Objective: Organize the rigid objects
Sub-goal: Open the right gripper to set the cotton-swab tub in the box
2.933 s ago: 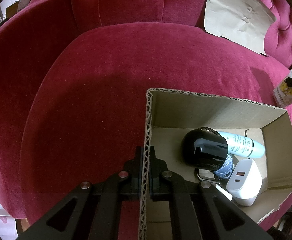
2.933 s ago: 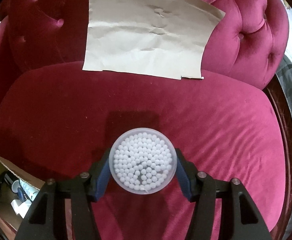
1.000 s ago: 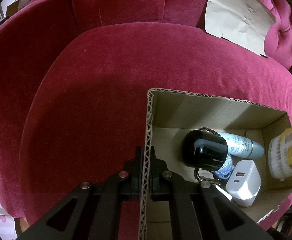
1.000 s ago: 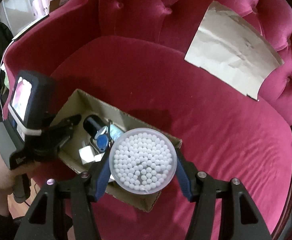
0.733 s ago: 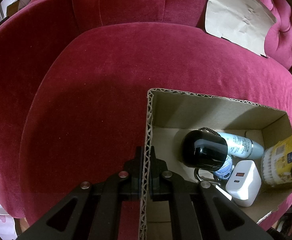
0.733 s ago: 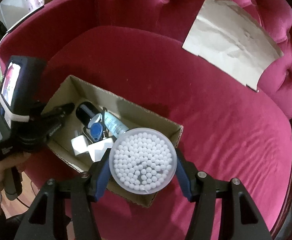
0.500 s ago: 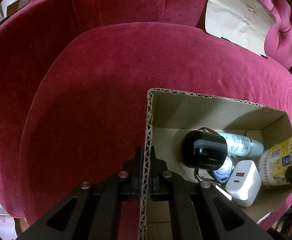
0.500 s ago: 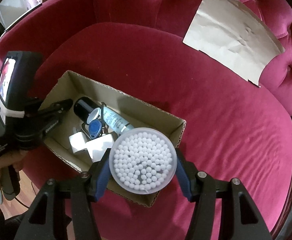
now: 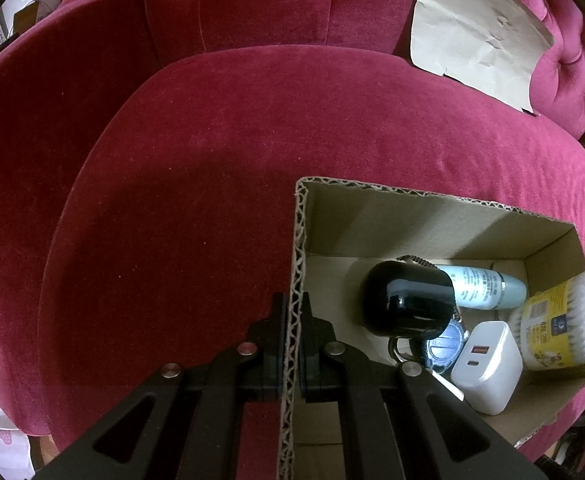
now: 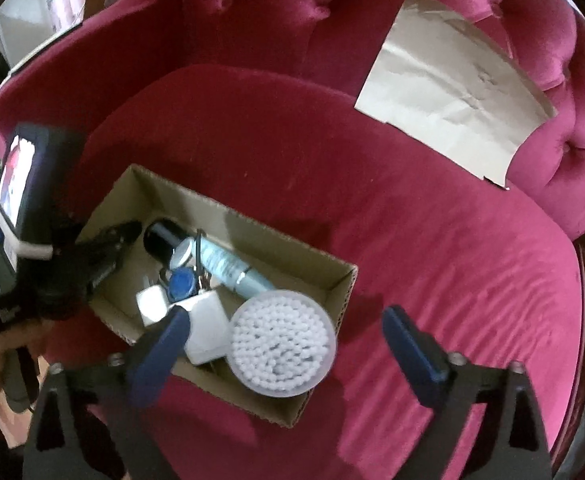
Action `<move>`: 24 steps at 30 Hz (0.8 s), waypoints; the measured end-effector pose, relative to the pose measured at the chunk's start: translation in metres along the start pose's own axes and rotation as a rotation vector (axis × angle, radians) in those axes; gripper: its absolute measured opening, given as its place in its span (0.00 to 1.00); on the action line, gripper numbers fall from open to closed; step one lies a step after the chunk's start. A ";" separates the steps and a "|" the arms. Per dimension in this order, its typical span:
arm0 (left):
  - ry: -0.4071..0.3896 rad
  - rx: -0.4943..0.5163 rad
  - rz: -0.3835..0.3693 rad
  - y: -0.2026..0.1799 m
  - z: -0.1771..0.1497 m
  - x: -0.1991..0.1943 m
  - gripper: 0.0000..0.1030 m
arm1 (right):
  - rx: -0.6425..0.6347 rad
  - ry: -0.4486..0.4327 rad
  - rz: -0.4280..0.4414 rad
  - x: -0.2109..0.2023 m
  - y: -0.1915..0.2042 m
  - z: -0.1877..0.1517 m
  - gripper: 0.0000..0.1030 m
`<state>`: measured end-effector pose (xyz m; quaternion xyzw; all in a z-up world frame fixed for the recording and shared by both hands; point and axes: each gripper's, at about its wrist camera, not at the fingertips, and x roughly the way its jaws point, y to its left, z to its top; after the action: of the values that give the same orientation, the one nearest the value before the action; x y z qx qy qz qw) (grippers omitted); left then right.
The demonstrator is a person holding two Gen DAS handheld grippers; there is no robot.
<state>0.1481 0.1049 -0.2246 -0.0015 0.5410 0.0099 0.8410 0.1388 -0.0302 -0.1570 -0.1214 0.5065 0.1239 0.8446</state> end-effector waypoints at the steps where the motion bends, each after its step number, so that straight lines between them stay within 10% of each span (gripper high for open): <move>1: 0.001 0.000 0.000 0.000 0.000 0.000 0.04 | 0.005 0.003 -0.003 0.001 -0.001 0.001 1.00; 24: 0.008 0.009 0.013 -0.004 0.002 -0.001 0.05 | 0.102 0.032 -0.001 0.008 -0.016 0.002 1.00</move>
<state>0.1495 0.1007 -0.2230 0.0058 0.5443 0.0128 0.8388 0.1494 -0.0439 -0.1624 -0.0804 0.5257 0.0954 0.8415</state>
